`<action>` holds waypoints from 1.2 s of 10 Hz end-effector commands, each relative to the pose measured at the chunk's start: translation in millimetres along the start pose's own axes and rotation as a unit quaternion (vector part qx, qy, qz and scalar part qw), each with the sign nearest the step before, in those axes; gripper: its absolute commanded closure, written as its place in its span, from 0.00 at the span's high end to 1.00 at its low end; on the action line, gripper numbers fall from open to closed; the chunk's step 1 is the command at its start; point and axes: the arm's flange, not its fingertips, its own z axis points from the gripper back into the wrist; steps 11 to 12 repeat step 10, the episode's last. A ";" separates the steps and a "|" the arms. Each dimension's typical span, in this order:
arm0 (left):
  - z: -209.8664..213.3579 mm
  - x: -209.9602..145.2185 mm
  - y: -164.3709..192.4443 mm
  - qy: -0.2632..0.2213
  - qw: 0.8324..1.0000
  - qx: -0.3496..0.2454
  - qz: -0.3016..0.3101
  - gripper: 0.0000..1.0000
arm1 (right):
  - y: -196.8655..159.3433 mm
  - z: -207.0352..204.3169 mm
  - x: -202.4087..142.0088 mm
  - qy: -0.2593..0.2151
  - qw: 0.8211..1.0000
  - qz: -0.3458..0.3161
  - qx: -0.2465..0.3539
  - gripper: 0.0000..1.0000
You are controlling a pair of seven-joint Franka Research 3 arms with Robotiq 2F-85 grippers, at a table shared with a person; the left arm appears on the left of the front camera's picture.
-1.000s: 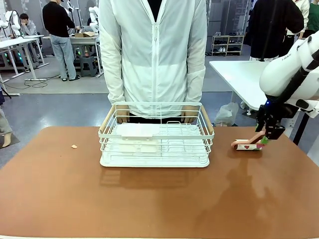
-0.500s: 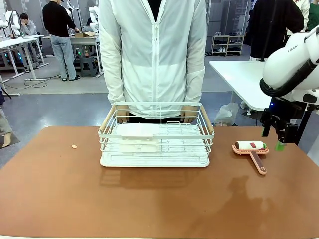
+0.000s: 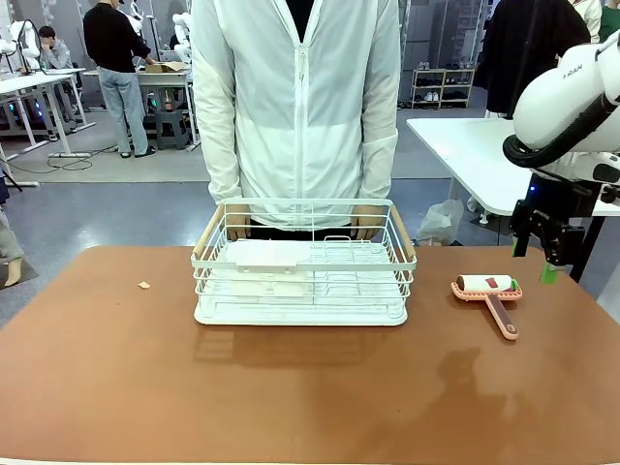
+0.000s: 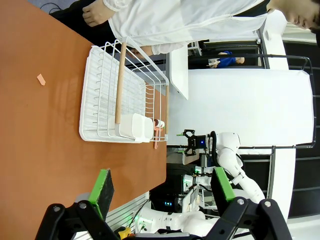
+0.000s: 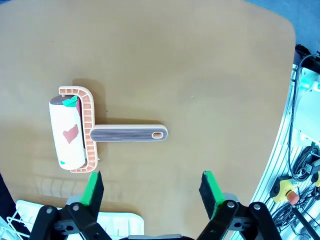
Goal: Clean the table.
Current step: Place the Lint Roller down when the Dish drying rack is positioned in the middle of the table.
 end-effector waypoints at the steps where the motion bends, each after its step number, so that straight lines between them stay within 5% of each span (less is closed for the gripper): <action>1: 2.6 -0.3 -1.0 -0.001 1.000 -0.013 -0.004 1.00 | -4.9 -5.4 -1.4 0.000 1.000 0.002 0.005 1.00; 12: 2.6 -0.3 -1.0 -0.001 1.000 -0.013 -0.004 1.00 | -4.9 -5.4 -1.4 0.000 1.000 0.002 0.005 1.00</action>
